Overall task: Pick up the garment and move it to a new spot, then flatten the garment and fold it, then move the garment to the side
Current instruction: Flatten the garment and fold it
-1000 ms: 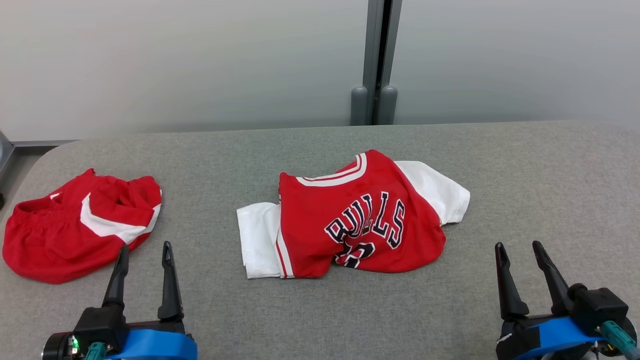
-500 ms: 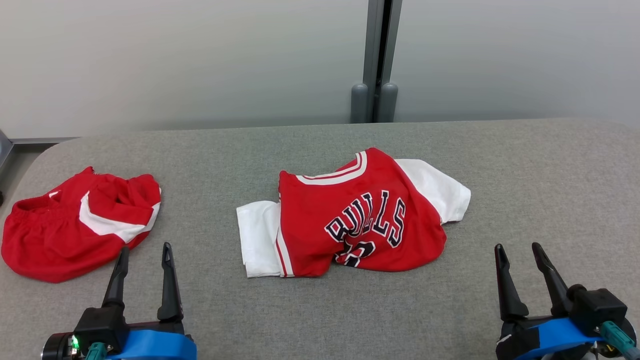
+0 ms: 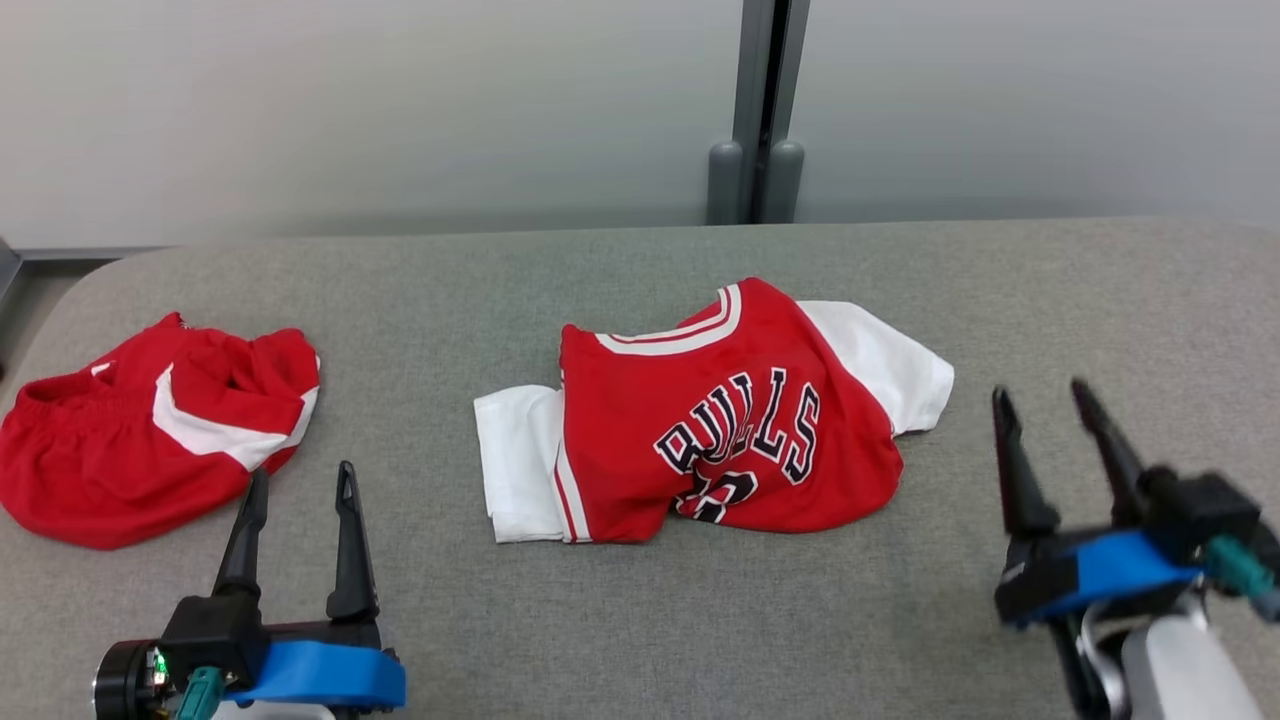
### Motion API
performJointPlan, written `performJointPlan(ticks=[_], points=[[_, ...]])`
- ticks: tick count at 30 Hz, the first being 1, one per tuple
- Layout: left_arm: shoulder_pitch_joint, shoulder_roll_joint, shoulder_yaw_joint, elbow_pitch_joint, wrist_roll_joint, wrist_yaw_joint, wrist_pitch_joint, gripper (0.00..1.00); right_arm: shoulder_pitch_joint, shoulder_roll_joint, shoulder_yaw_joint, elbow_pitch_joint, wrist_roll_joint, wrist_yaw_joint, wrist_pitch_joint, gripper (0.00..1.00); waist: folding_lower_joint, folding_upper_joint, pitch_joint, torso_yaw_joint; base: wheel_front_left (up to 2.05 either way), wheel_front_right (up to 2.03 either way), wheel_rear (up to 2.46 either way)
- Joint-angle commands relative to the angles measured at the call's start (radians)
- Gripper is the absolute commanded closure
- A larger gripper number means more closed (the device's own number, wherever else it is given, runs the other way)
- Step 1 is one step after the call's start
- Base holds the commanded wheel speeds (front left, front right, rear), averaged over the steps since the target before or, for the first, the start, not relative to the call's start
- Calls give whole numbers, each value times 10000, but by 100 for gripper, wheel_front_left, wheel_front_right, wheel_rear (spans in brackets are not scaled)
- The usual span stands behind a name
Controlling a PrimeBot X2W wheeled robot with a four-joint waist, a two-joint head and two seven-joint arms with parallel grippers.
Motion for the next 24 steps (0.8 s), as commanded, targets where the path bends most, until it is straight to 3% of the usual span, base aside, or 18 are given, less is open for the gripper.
performJointPlan(ticks=[1,11,24], points=[[-241,-27,-39,-42,65,-11,-48,0,-562,-223,11,-1,-100,3,58,0,0,0,179,111,0,0,0],[-1075,-141,-237,113,19,-140,-48,0,-3665,-1543,428,1280,-348,3,880,0,0,0,1253,774,0,0,0],[-1890,-264,-534,207,-152,-111,-48,0,-5336,-2467,914,5747,-414,1,923,0,0,0,2327,1707,0,0,0]])
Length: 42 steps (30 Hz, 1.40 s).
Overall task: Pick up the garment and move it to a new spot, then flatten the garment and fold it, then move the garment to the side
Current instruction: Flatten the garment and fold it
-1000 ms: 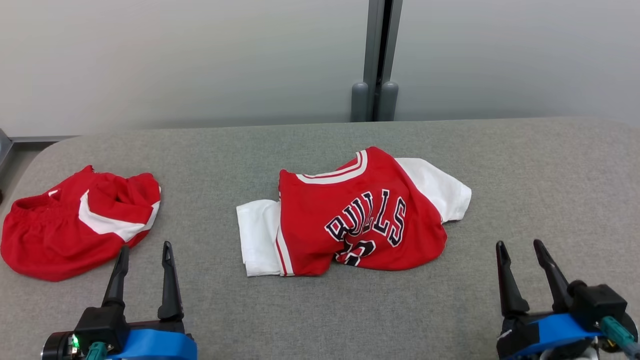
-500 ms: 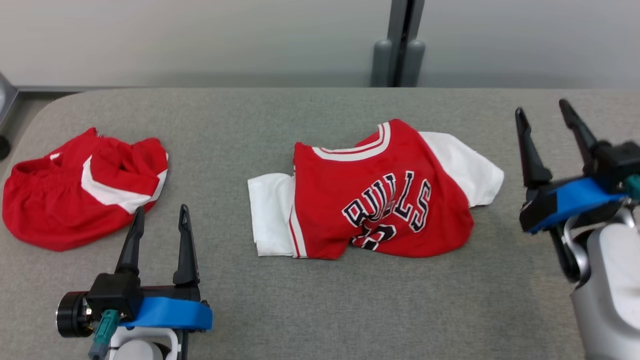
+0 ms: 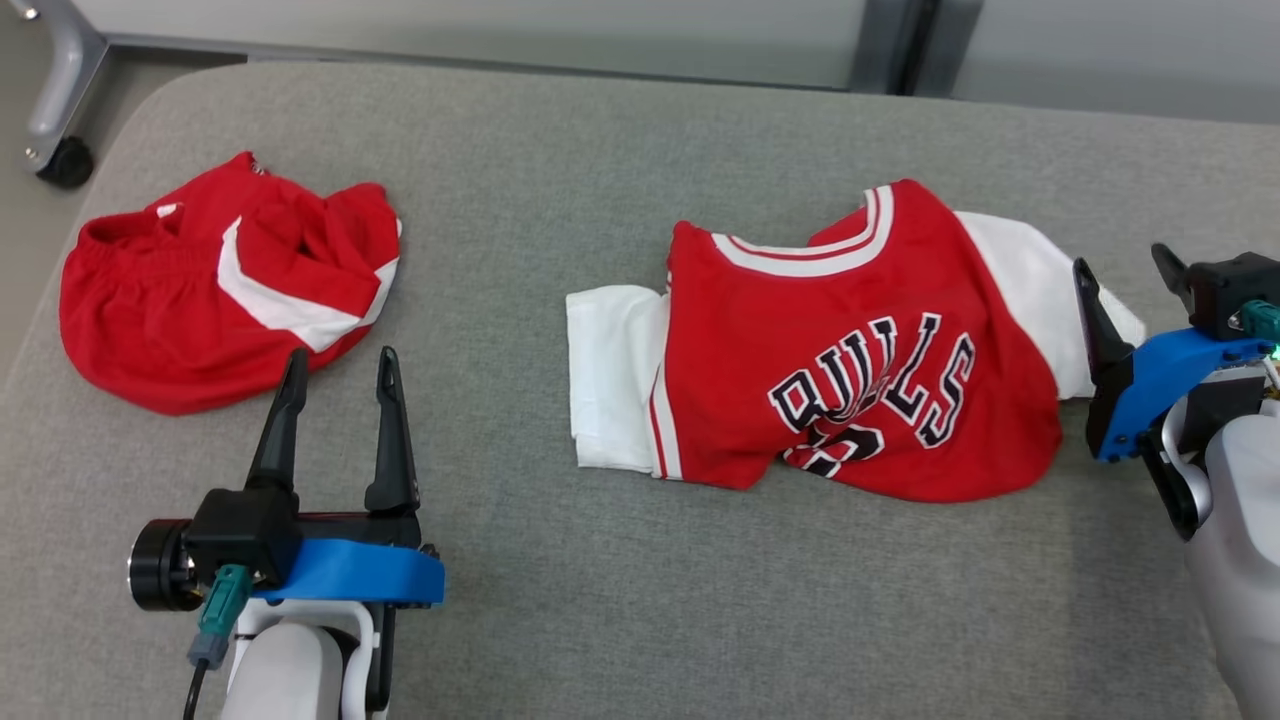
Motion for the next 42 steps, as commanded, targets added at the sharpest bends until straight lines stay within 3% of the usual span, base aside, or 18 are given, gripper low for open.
performJointPlan(ticks=[1,9,10,11,18,23,29,35,42], points=[[-183,-29,-22,25,-54,35,-48,0,-320,-64,34,550,39,1,-139,0,-2,0,275,251,0,0,0],[-260,-40,-231,56,-241,156,-48,0,-770,124,189,2653,291,3,-499,0,-2,0,401,493,0,0,0],[-239,-42,-244,58,-247,184,-48,0,-778,194,226,2856,381,3,-545,54,-2,0,379,490,0,0,0],[-205,-41,-244,67,-242,212,-48,0,-806,255,259,2979,478,3,-625,100,-2,0,349,479,0,0,0],[-73,-40,-243,92,-276,255,-48,0,-1131,76,212,3264,974,1,-1191,100,-2,0,80,297,0,0,0],[66,-40,-153,145,-229,222,-48,0,-1073,-520,-362,3084,1413,1,-1384,100,-2,0,-265,142,0,0,0],[298,-41,63,204,-154,162,-48,0,-597,-1076,-1120,1823,1428,1,-1401,100,-2,0,-713,-47,0,0,0],[579,-40,228,251,-158,101,-48,0,144,-301,-965,-231,1319,1,-1403,100,-2,0,-1232,-256,0,0,0],[697,-40,382,185,-52,7,-48,0,1213,866,1041,-2690,1534,1,-1399,100,-2,0,-1568,-250,0,0,0]])
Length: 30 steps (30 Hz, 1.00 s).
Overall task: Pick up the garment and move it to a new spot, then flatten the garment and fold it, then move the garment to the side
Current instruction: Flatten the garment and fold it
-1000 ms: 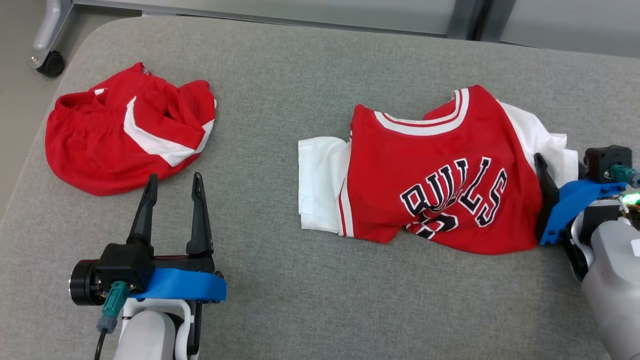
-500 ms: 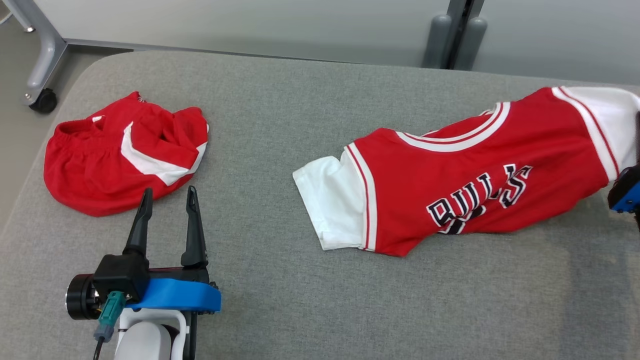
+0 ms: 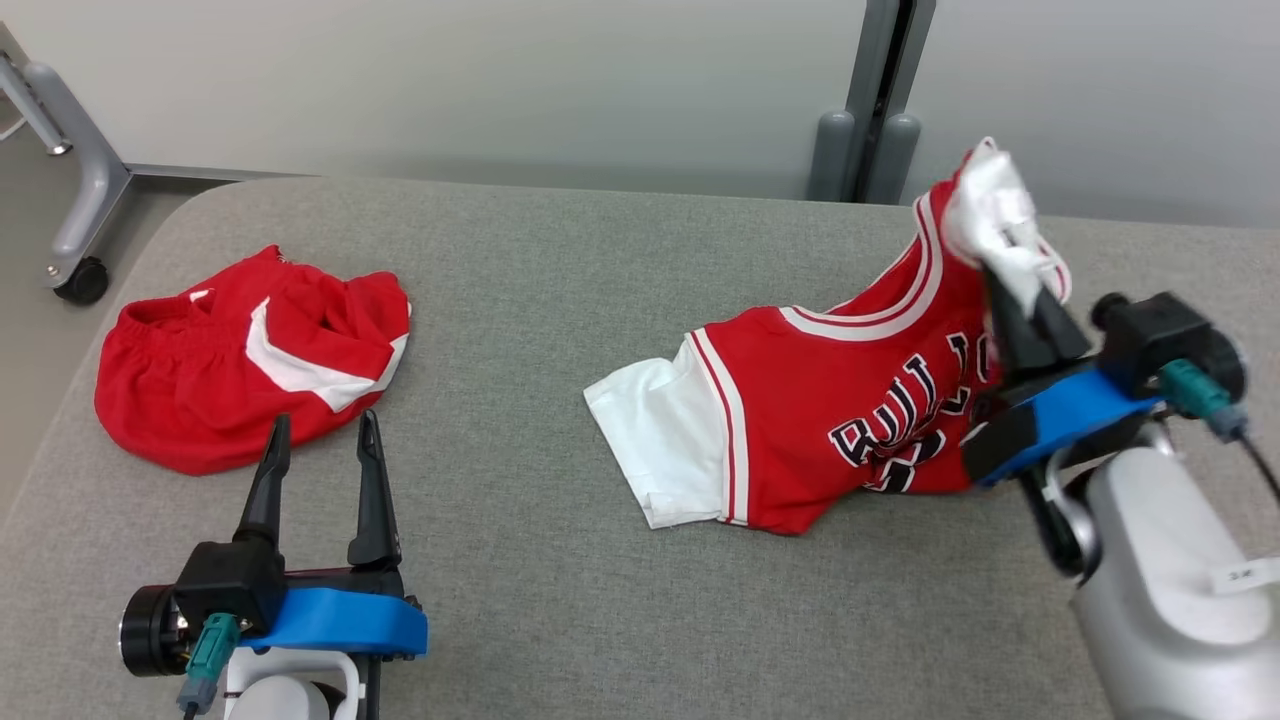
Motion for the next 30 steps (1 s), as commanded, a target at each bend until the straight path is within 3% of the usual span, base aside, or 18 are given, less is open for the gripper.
performJointPlan(ticks=[1,10,24,25,26,30], points=[[-12,-12,58,-48,62,-42,-48,0,279,193,427,-264,98,1,-27,100,2,0,-12,29,0,0,0],[52,-14,24,-75,-24,-15,-48,0,1716,1059,3724,-1564,359,1,393,100,2,0,47,459,0,0,0],[-144,-14,-217,-43,-224,89,-48,0,2487,1708,8047,-819,1329,1,393,100,2,0,249,1032,0,0,0],[-154,-14,-234,-40,-220,111,-48,0,2418,1700,8312,-711,1410,1,461,87,2,0,264,1041,0,0,0],[-165,-14,-251,-36,-230,110,-48,0,2320,1707,8437,-724,1562,1,414,0,2,0,277,1044,0,0,0],[-124,-14,-225,-15,-290,181,-48,0,2011,1711,8545,-771,1813,1,251,0,2,0,251,933,0,0,0]])
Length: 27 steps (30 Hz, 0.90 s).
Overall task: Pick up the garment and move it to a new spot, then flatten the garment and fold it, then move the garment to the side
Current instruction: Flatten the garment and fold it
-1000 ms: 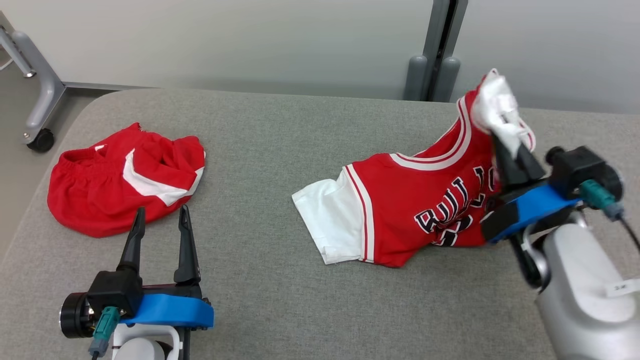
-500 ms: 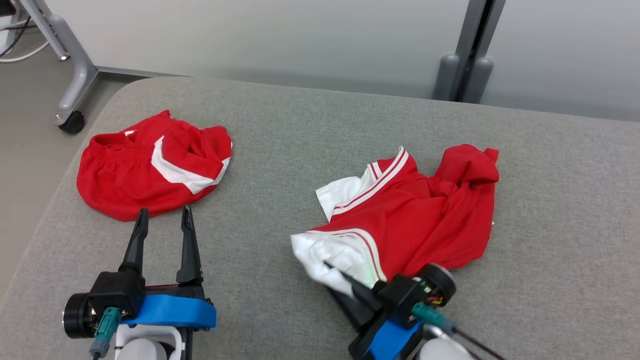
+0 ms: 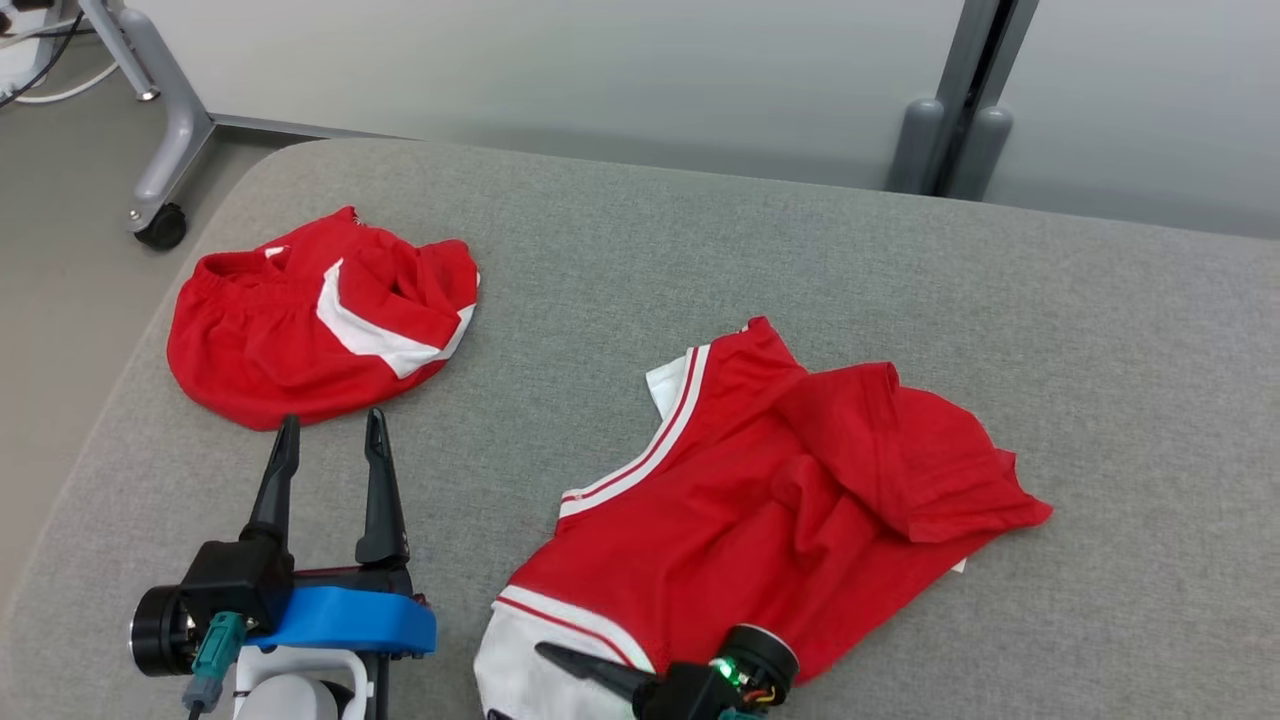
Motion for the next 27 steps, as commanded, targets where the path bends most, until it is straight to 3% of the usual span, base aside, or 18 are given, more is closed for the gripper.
performJointPlan(ticks=[1,6,17,21,27], points=[[-75,-12,-3,5,-37,46,-48,0,-190,6,-136,-117,36,3,-119,0,0,-1,-48,-95,0,0,0],[35,-11,122,18,47,30,-48,0,-216,-28,-1384,-768,-206,1,-297,0,0,-1,-222,-405,0,0,0],[271,-13,354,-66,246,-83,-48,0,772,-921,-5793,-2355,-1593,1,-26,0,0,-1,-504,-1072,0,0,0],[246,-11,338,-61,248,-101,-48,0,1101,-1070,-6588,-2747,-1930,1,344,0,0,-1,-491,-1123,0,0,0],[105,-10,193,-91,202,-117,-48,0,1174,-1066,-6969,-2850,-2239,1,855,0,0,-1,-313,-959,0,0,0]])
